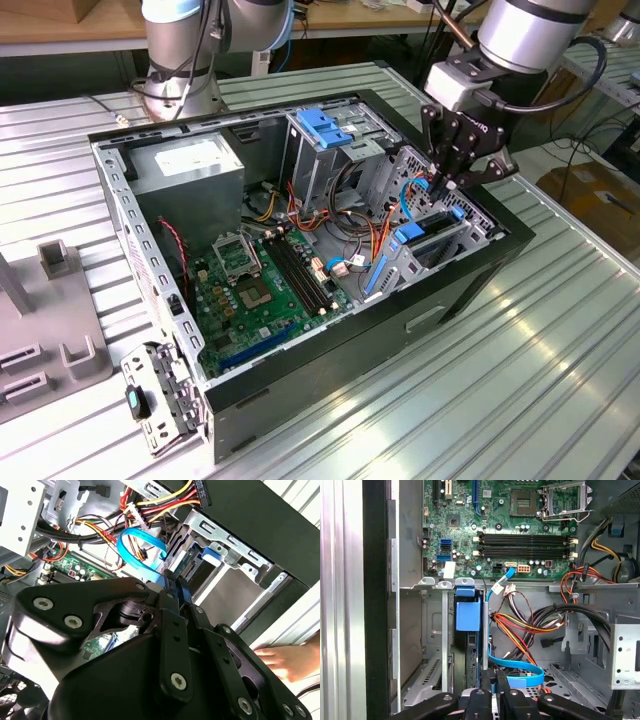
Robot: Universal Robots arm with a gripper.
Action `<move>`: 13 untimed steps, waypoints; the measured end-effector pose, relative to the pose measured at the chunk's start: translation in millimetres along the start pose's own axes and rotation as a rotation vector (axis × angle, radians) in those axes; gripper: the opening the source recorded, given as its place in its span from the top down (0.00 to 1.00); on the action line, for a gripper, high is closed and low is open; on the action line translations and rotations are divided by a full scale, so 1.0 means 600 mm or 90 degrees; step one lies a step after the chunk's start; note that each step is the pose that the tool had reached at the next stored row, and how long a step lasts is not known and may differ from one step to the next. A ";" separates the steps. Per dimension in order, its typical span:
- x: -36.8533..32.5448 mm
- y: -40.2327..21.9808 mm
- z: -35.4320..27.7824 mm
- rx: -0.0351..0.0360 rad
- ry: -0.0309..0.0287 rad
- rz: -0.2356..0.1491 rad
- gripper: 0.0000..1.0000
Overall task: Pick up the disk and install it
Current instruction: 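Insert the first disk wire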
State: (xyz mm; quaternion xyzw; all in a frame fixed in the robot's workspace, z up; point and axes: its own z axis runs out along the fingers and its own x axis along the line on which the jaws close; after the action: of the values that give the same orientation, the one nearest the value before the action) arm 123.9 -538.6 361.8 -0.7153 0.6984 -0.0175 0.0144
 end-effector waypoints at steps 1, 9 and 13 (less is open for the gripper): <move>0.002 0.003 0.002 0.0012 -0.0003 -0.004 0.84; 0.003 0.006 0.002 0.0016 -0.0003 -0.007 0.84; 0.003 0.006 0.002 0.0016 -0.0003 -0.007 0.84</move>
State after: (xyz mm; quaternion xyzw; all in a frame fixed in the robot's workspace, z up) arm 120.2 -540.8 360.4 -0.7191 0.6945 -0.0183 0.0154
